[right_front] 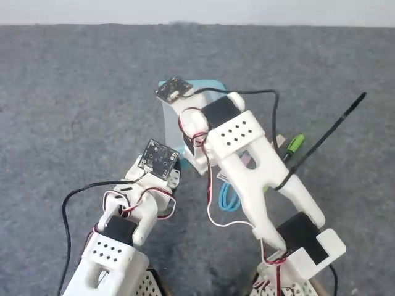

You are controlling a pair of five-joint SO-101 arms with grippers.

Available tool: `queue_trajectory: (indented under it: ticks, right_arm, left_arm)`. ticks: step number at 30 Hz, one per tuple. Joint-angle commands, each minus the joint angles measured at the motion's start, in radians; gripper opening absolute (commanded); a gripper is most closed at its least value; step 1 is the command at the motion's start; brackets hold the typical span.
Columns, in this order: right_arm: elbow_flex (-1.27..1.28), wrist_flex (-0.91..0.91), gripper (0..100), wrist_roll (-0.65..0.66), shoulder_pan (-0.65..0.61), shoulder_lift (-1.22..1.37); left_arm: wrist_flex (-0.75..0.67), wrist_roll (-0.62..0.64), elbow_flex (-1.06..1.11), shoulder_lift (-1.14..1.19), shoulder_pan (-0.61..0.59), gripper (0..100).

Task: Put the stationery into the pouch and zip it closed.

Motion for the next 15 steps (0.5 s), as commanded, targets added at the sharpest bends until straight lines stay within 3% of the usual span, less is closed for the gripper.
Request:
queue_trajectory:
  ticks: [1, 9, 15]
  right_arm:
    - [-0.110, 0.036, 19.1, -0.002, 0.048, -0.018]
    - [-0.221, 0.130, 19.1, 0.038, 0.165, -0.025]
    - [-0.095, 0.125, 19.1, 0.005, 0.211, -0.159]
  left_arm:
    - [-0.026, -0.011, -0.012, 0.000, 0.012, 1]
    - [-0.032, -0.006, -0.015, 0.000, -0.037, 1]
    - [-0.034, 0.020, -0.019, -0.002, -0.115, 1]
